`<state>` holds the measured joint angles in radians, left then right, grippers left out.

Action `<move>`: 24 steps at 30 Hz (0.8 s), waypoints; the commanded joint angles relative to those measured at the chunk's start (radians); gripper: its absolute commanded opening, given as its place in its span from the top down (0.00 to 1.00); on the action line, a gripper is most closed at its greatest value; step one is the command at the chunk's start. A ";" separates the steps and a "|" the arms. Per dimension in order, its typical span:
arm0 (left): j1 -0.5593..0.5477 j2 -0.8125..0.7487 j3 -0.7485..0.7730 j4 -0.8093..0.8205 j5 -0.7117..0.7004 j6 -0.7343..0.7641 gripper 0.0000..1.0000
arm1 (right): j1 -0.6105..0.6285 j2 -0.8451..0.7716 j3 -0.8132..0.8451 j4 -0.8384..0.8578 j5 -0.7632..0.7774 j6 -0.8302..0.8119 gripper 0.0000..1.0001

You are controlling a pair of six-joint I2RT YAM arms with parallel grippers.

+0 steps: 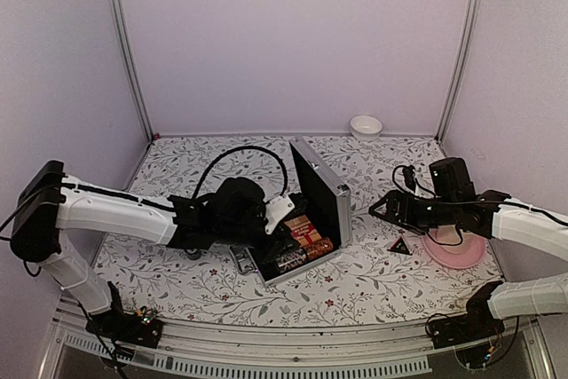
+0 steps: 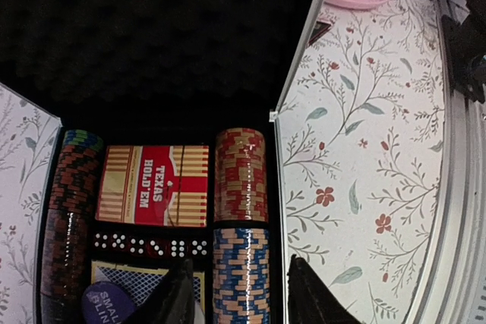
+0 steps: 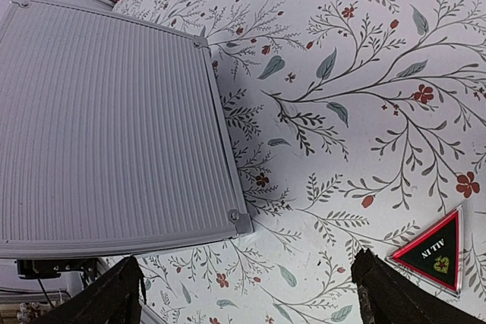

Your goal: Pack up texas hold em set

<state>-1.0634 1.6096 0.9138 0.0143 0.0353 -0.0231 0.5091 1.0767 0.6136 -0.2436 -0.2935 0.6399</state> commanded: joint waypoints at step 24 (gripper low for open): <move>0.008 -0.060 -0.146 -0.034 0.035 -0.152 0.81 | -0.004 0.005 -0.008 0.036 0.008 0.015 0.03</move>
<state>-1.0626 1.5646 0.7898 -0.0048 0.0669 -0.1699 0.5091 1.0931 0.6136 -0.2306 -0.2935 0.6456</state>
